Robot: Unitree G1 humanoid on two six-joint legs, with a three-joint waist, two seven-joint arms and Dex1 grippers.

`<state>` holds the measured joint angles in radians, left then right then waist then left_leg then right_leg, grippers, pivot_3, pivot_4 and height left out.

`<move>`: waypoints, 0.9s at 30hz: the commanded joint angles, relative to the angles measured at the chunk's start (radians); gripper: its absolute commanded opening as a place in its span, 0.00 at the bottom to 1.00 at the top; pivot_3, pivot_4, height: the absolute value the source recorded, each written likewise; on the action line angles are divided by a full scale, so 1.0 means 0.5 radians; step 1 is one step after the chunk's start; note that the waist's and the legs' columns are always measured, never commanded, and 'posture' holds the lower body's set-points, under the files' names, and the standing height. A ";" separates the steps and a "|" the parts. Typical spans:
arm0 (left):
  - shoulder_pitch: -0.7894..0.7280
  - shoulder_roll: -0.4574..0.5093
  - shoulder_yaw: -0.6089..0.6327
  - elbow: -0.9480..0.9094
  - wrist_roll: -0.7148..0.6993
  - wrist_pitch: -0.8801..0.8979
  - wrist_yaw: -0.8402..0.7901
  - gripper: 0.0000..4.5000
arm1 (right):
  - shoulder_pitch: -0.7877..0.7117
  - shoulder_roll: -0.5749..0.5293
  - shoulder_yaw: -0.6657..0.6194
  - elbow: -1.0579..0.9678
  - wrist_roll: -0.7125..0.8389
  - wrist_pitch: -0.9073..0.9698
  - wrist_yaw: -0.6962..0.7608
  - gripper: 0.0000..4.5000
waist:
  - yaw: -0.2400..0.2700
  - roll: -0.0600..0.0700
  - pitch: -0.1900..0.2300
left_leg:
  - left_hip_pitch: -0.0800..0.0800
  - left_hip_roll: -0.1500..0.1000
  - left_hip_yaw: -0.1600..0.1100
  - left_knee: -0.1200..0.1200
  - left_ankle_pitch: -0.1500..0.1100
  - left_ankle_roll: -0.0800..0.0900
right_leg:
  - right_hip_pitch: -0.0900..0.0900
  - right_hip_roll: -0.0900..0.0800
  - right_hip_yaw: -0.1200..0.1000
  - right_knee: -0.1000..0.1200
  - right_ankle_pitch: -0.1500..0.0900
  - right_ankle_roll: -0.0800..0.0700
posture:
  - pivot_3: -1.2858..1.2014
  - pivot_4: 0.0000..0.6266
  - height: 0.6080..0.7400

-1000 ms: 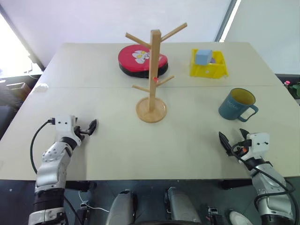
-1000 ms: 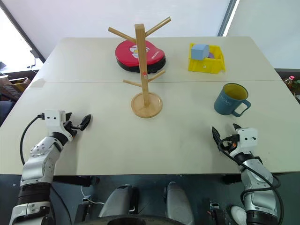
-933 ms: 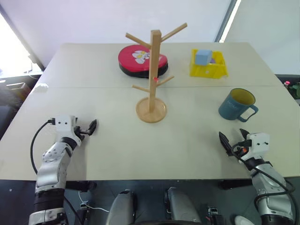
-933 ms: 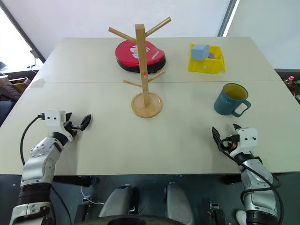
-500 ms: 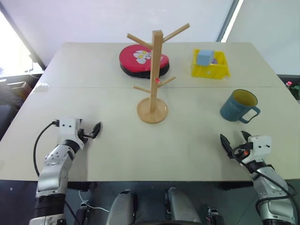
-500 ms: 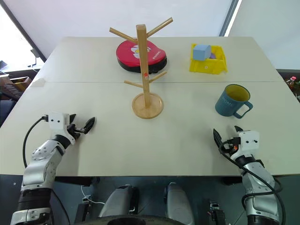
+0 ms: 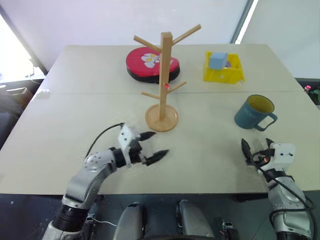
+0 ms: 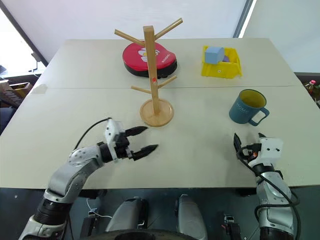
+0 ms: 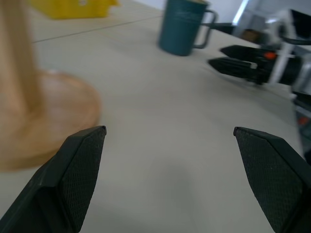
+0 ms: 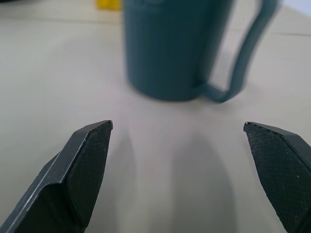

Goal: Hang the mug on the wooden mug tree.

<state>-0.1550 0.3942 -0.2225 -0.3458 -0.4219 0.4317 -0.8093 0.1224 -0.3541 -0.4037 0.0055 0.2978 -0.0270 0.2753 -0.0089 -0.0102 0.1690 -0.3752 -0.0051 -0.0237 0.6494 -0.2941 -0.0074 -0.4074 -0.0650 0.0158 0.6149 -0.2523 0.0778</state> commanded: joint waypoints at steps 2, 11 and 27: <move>-0.105 0.018 -0.146 -0.028 0.086 -0.049 -0.082 1.00 | -0.102 -0.004 -0.092 0.047 -0.026 -0.076 -0.122 0.99 | -0.005 0.002 0.001 | 0.000 0.000 0.000 0.000 0.000 0.000 | 0.000 0.003 0.000 0.000 0.000 0.000 | 0.52 0.24 0.96; -0.158 -0.027 -0.151 0.017 0.091 -0.077 -0.081 1.00 | -0.295 -0.051 -0.111 0.214 -0.086 -0.104 -0.238 0.99 | -0.004 0.003 0.000 | 0.002 0.000 0.002 0.004 0.001 0.001 | 0.001 0.009 0.001 0.006 0.002 0.004 | 0.52 0.24 0.96; -0.155 -0.036 -0.141 0.005 0.096 -0.099 -0.058 1.00 | -0.515 -0.106 -0.103 0.467 -0.194 -0.156 -0.344 0.99 | -0.006 0.003 0.000 | 0.004 0.000 0.002 0.006 0.001 0.001 | 0.002 0.018 0.004 0.009 0.004 0.008 | 0.52 0.24 0.96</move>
<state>-0.2288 0.3807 -0.2998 -0.3204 -0.3775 0.4042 -0.8420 -0.1187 -0.3865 -0.4376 0.2444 0.2009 -0.0760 0.1093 -0.0119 -0.0086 0.1691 -0.3733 -0.0049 -0.0226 0.6527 -0.2937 -0.0067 -0.4063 -0.0562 0.0179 0.6195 -0.2503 0.0816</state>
